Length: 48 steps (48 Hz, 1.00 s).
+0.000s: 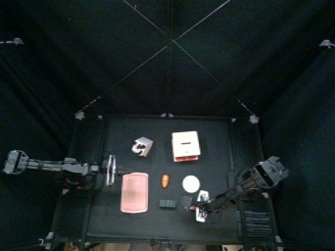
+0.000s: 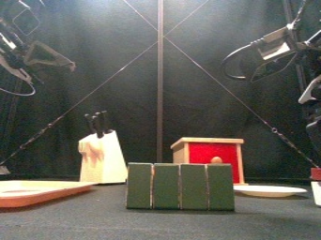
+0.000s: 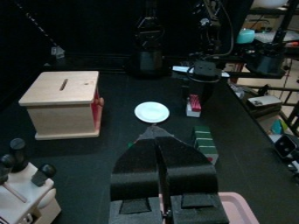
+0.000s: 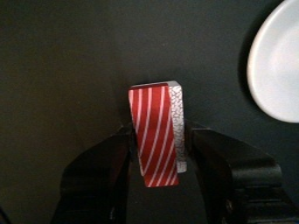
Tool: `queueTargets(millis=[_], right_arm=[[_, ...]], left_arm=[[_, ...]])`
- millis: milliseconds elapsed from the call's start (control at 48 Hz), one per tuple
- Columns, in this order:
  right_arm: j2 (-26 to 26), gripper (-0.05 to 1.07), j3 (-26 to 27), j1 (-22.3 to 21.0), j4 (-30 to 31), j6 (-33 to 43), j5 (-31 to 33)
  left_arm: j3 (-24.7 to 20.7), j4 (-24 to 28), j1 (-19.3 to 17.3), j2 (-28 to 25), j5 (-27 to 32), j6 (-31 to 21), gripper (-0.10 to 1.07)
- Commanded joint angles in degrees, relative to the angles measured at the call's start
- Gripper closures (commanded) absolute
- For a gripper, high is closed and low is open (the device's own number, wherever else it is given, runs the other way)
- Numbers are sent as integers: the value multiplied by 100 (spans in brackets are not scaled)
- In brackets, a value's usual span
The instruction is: Grab salmon sushi
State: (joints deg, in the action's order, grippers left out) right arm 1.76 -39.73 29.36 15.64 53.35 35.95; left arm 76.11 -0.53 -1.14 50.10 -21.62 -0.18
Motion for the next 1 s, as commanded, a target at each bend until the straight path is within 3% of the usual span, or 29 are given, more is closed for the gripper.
queueTargets(millis=[0, 979], right_arm=[[-343, 28, 220, 0, 18, 0, 114], [-387, 29, 501, -18, 185, 0, 255]], left_arm=[[-79, 0, 0, -9, -53, 0, 100], [-70, -9, 0, -9, -62, 0, 100]])
